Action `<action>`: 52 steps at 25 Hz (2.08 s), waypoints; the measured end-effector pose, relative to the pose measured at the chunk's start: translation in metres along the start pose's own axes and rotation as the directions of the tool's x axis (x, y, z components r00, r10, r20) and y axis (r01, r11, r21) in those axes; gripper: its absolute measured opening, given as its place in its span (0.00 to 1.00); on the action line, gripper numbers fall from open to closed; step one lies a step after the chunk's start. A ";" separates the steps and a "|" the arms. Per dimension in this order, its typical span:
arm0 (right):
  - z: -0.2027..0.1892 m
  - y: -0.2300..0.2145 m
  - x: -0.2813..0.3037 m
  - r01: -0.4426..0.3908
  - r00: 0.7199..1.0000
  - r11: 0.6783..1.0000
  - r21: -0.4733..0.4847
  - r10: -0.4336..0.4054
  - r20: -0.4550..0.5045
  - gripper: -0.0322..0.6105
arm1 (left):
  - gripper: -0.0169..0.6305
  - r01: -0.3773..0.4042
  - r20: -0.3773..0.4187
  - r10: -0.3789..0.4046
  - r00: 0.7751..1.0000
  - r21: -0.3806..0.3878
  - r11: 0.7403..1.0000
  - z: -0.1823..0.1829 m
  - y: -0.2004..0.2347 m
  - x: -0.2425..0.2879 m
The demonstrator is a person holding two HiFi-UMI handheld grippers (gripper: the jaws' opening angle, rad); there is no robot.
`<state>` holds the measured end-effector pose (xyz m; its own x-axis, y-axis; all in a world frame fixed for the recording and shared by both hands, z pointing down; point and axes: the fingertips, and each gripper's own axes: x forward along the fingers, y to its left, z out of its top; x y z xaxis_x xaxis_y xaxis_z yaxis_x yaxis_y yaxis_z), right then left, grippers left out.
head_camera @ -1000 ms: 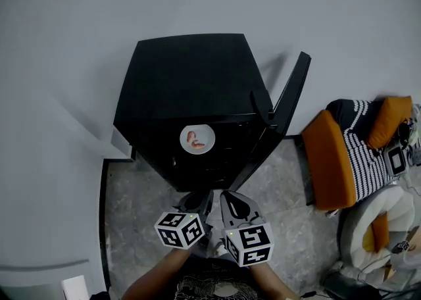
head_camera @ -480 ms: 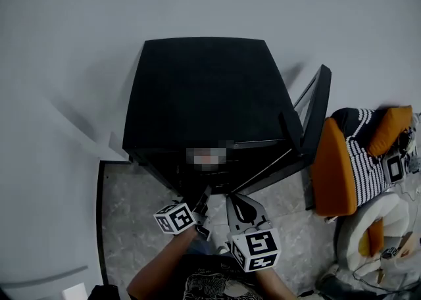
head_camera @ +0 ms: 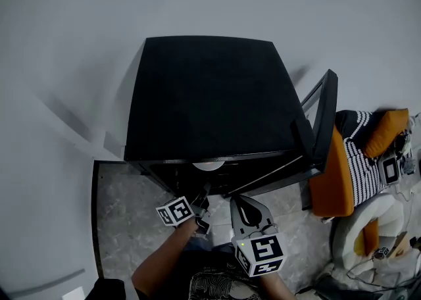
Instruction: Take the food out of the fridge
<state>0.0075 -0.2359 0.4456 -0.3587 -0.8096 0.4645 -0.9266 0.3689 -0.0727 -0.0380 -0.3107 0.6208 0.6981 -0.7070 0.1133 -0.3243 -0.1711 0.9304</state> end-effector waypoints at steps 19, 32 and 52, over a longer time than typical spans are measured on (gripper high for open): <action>-0.004 -0.015 0.017 0.037 0.999 0.999 -0.015 -0.037 -0.024 0.09 | 0.18 -0.051 0.016 0.054 0.998 -0.146 0.988 0.010 0.060 0.037; -0.012 -0.025 0.026 0.046 0.998 0.999 -0.006 -0.046 -0.050 0.09 | 0.10 -0.105 0.020 0.113 0.993 -0.223 0.969 0.017 0.072 0.052; -0.011 -0.019 0.010 0.038 0.999 0.999 0.023 -0.037 -0.039 0.09 | 0.06 -0.092 0.030 0.106 0.994 -0.310 0.946 0.006 0.057 0.027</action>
<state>0.0226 -0.2462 0.4609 -0.3193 -0.8045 0.5008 -0.9420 0.3272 -0.0749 -0.0421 -0.3436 0.6750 0.6400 -0.7417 0.2007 -0.1731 0.1153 0.9781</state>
